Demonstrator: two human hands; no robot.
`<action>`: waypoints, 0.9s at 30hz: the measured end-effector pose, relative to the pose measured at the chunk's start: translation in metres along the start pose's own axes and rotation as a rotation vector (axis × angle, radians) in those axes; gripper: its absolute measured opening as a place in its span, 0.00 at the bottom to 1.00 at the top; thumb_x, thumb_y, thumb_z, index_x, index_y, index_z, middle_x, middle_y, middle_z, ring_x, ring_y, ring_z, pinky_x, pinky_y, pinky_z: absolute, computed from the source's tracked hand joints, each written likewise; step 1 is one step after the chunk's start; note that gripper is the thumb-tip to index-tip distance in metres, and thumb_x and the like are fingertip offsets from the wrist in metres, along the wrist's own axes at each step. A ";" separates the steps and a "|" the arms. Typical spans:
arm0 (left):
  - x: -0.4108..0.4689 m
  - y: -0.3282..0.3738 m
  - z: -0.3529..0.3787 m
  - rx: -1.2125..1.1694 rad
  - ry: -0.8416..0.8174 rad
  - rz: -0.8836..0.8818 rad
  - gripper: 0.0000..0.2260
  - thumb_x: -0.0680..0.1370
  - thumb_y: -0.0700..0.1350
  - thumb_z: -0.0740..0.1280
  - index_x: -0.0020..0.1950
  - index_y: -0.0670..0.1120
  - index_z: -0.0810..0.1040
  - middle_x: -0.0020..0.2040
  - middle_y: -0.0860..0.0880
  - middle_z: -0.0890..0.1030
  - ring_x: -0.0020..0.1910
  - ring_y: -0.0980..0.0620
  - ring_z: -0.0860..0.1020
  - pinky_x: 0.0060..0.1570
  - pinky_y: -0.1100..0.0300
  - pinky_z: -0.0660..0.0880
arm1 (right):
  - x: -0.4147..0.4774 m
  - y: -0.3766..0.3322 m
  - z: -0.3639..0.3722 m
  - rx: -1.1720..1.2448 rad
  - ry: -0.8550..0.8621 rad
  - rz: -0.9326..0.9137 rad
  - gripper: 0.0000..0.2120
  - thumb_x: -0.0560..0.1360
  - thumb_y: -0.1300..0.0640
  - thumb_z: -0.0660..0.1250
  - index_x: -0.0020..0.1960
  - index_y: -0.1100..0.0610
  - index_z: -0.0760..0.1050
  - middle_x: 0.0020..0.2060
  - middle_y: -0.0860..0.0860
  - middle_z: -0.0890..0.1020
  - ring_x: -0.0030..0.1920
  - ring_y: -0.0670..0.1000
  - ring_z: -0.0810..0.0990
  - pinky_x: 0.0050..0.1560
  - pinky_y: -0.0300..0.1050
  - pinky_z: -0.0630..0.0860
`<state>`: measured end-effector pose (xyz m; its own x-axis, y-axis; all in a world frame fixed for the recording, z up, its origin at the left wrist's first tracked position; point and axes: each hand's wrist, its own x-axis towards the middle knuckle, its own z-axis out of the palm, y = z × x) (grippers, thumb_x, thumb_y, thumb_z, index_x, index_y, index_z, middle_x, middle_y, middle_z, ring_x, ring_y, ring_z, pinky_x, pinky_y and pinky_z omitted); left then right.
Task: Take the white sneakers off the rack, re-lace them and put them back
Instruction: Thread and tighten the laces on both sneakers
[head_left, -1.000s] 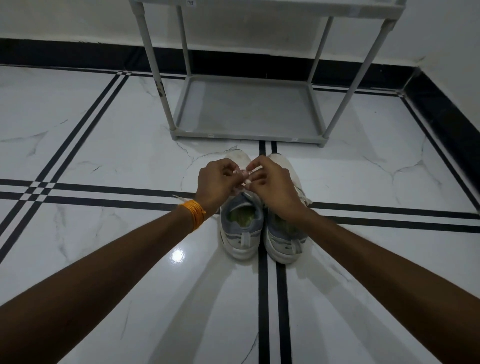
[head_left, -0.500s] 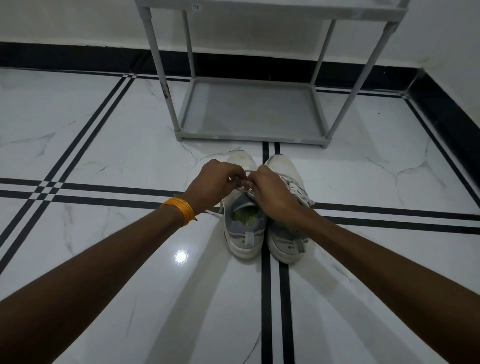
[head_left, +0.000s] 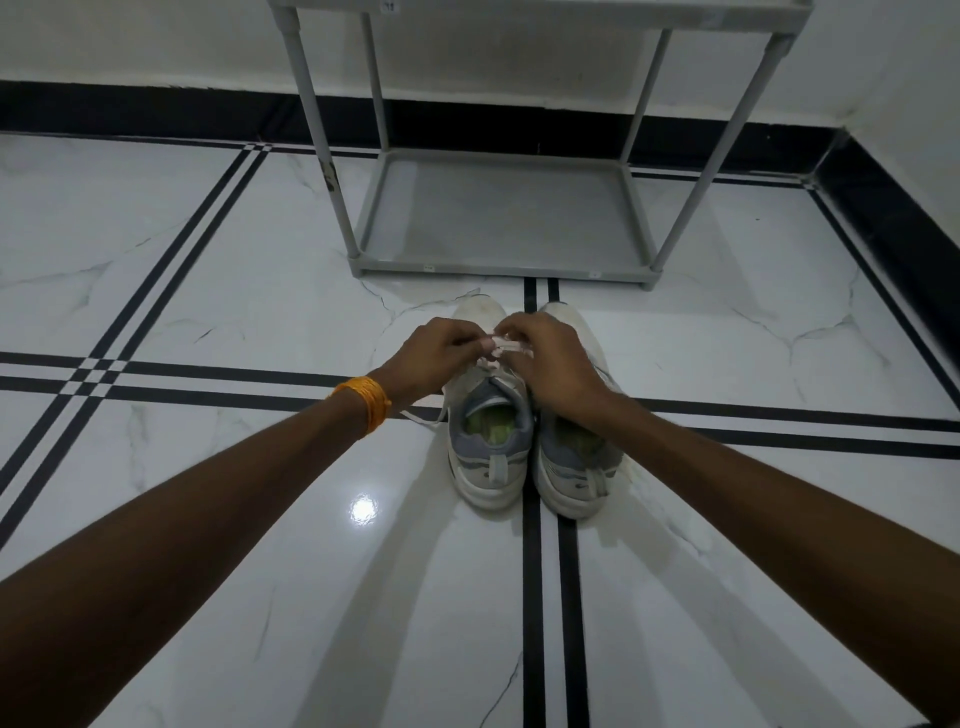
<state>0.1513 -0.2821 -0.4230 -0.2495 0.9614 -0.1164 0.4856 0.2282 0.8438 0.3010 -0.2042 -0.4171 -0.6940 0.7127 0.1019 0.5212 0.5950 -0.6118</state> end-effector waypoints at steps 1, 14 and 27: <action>0.000 0.000 0.001 -0.074 -0.014 -0.061 0.12 0.80 0.49 0.65 0.52 0.42 0.83 0.47 0.47 0.82 0.48 0.47 0.80 0.52 0.52 0.77 | -0.001 0.002 -0.001 -0.045 0.055 -0.012 0.17 0.72 0.57 0.72 0.61 0.54 0.77 0.57 0.54 0.79 0.59 0.54 0.75 0.59 0.48 0.73; 0.002 0.004 -0.007 -0.248 -0.015 -0.179 0.07 0.78 0.40 0.67 0.48 0.40 0.84 0.45 0.38 0.81 0.44 0.46 0.76 0.50 0.52 0.76 | 0.002 -0.013 -0.022 -0.289 -0.042 -0.381 0.03 0.75 0.59 0.68 0.46 0.59 0.79 0.41 0.55 0.83 0.42 0.54 0.79 0.45 0.50 0.76; -0.024 -0.018 -0.018 0.329 0.128 0.037 0.05 0.72 0.43 0.75 0.47 0.45 0.86 0.36 0.49 0.83 0.33 0.54 0.77 0.34 0.69 0.70 | -0.002 0.024 -0.047 -0.371 -0.401 -0.053 0.04 0.72 0.63 0.69 0.45 0.56 0.80 0.41 0.52 0.80 0.43 0.52 0.78 0.41 0.40 0.73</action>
<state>0.1334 -0.3116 -0.4259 -0.3192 0.9477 -0.0051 0.7349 0.2510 0.6300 0.3385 -0.1738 -0.3954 -0.8214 0.5238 -0.2258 0.5699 0.7692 -0.2891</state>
